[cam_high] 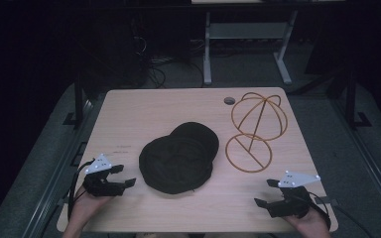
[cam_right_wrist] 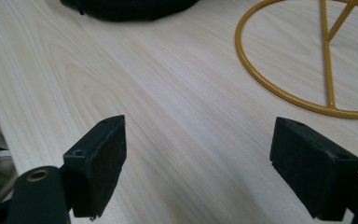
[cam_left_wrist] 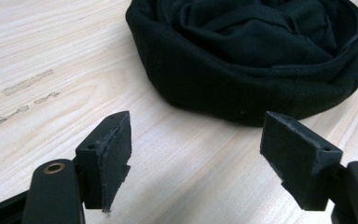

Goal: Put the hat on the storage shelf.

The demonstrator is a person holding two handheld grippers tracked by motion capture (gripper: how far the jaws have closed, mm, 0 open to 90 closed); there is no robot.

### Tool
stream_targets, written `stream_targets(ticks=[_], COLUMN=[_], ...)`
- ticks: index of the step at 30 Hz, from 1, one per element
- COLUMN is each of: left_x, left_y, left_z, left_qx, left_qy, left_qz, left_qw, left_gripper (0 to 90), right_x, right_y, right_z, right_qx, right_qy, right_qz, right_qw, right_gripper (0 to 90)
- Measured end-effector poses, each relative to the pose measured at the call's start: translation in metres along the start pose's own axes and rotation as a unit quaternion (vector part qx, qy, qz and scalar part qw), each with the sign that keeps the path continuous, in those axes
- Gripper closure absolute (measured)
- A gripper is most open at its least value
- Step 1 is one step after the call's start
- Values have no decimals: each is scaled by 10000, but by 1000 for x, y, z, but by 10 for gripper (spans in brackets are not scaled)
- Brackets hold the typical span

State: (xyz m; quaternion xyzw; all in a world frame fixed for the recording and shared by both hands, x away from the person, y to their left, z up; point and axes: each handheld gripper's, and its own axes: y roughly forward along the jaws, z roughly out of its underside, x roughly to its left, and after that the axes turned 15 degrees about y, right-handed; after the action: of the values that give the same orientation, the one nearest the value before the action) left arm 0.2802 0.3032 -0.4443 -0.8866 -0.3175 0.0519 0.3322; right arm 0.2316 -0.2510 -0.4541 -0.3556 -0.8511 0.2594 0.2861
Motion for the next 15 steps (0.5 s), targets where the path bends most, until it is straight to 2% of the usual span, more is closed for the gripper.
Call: stream_targets(ticks=[6, 11, 12, 15], left_x=[-1, 0, 1, 1], left_y=[-1, -3, -4, -4], left_z=[1, 3, 4, 4], left_qx=[11, 14, 0, -7], left_qy=[-28, -22, -37, -32], left_qz=[-21, -33, -28, -26], left_qw=[10000, 10000, 10000, 10000], left_gripper=[243, 243, 243, 243], right_x=[4, 12, 18, 23], right_y=[1, 4, 5, 8], right_z=[-5, -14, -19, -27], right_qx=[-65, -20, 28, 56], right_qy=[-27, -192, -286, -340], right_qz=[-166, -231, -268, -303], right_qw=[9998, 9995, 9992, 9989], right_gripper=[184, 189, 194, 194])
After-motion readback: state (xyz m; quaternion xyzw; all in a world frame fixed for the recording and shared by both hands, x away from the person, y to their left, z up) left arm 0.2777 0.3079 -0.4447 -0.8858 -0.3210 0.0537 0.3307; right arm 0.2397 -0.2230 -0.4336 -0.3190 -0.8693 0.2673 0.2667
